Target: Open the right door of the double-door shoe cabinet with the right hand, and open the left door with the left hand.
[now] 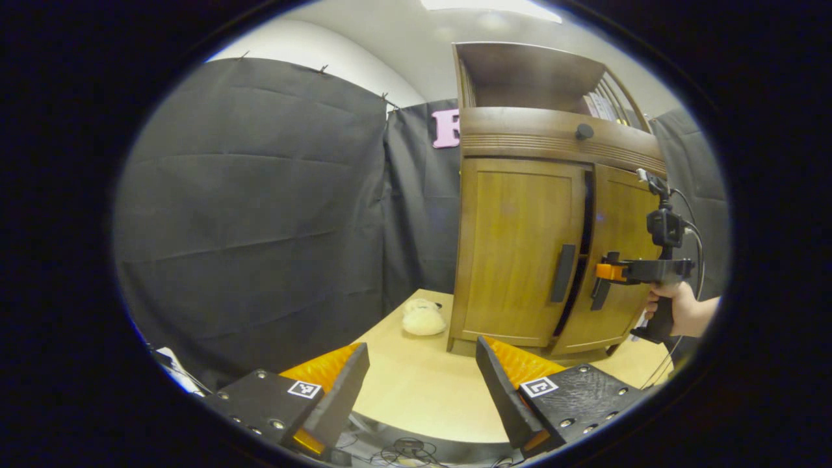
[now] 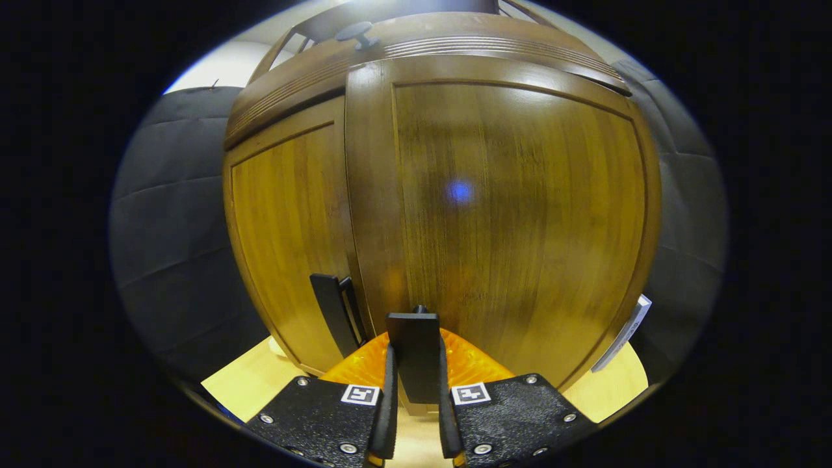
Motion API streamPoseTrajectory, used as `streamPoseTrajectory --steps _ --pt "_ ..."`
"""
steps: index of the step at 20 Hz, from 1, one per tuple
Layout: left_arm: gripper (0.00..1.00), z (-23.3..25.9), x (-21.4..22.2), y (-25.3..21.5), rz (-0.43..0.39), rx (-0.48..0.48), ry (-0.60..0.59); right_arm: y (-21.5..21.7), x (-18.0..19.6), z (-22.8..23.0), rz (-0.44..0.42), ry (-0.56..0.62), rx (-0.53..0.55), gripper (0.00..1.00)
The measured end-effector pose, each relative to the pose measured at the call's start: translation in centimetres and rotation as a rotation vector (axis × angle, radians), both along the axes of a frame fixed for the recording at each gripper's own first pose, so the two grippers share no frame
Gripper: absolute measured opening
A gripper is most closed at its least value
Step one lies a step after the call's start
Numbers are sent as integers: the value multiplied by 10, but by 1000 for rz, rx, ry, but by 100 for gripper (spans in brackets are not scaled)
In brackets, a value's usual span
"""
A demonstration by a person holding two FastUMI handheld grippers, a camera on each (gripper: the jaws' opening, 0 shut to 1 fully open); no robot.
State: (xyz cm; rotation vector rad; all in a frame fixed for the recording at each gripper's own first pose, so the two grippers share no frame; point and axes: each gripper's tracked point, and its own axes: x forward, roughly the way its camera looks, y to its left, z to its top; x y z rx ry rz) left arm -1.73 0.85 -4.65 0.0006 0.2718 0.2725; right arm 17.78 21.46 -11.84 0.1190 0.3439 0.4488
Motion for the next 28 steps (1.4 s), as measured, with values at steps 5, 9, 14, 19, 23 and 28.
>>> streamPoseTrajectory --steps 5,9,14,19,23,28 --pt "100 -5 8 -10 -128 -11 3 1 2 -1 -18 -3 -9 27" --pt "100 -4 13 -25 -254 -24 6 -1 2 3 -57 2 -10 27" --pt "100 -8 19 -45 -374 -36 5 -4 5 5 -115 8 -9 27" --pt "94 -11 26 -48 -402 -36 6 -5 3 3 -122 18 -2 25" --pt "94 -7 22 -90 -398 -54 12 -3 2 3 -96 19 4 24" --pt "94 -5 23 -144 -347 -66 14 2 -4 3 -5 22 3 22"
